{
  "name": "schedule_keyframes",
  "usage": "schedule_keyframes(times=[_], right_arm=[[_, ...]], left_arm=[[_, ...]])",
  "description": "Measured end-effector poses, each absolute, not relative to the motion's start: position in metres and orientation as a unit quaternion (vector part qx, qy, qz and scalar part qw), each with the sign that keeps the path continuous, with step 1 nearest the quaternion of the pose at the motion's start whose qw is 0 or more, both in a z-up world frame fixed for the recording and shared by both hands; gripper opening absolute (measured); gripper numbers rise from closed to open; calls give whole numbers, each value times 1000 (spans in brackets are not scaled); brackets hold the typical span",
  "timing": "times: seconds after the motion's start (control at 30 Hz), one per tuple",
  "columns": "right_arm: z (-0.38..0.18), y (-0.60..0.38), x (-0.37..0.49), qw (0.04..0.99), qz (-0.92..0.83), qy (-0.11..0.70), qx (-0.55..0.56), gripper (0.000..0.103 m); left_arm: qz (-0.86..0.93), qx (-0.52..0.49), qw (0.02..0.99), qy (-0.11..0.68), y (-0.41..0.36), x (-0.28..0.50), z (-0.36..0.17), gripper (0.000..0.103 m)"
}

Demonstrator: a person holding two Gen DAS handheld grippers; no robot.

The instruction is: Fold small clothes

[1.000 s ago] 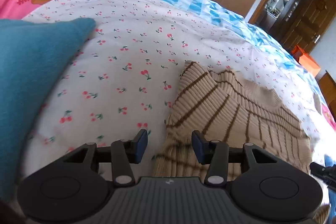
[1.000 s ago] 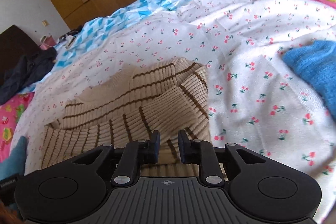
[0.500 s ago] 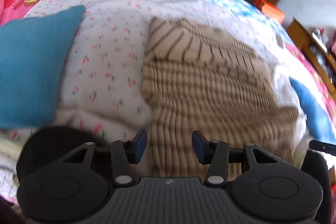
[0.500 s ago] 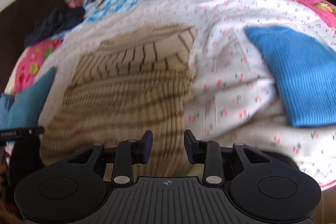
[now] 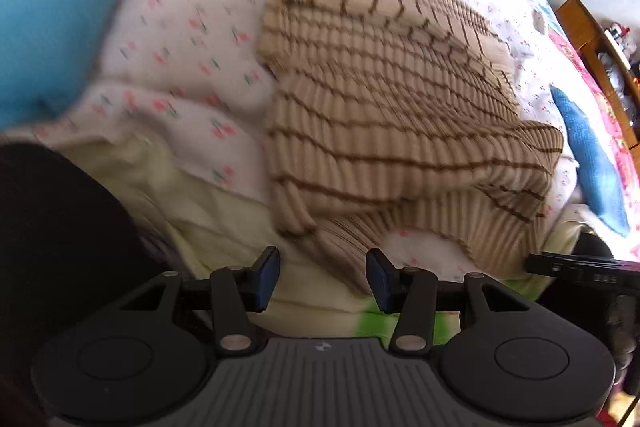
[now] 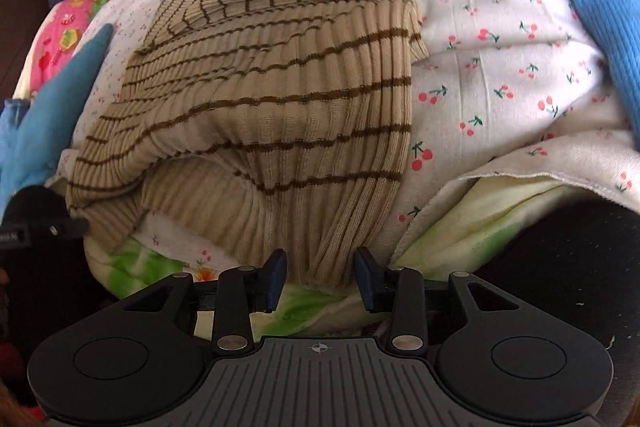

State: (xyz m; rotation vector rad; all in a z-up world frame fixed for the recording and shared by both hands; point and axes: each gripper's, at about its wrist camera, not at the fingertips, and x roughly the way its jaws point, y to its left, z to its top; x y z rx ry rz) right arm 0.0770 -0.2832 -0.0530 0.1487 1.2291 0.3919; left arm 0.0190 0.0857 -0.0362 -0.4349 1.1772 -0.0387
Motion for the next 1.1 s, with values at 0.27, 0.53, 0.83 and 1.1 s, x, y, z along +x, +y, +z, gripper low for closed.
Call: schedule_keyframes(times=[0.27, 0.53, 0.83, 1.1], right_arm=[[-52, -288, 79, 797, 184, 568, 90, 37], [-55, -289, 84, 795, 187, 565, 117, 39], [-61, -289, 89, 790, 183, 570, 131, 29], [-48, -314, 75, 803, 208, 515, 215, 6]], left_arm=[[9, -240, 819, 520, 84, 11, -29, 51], [11, -242, 814, 528, 78, 22, -38, 51], [54, -277, 805, 521, 84, 20, -50, 28], [13, -308, 822, 479, 90, 11, -31, 12]])
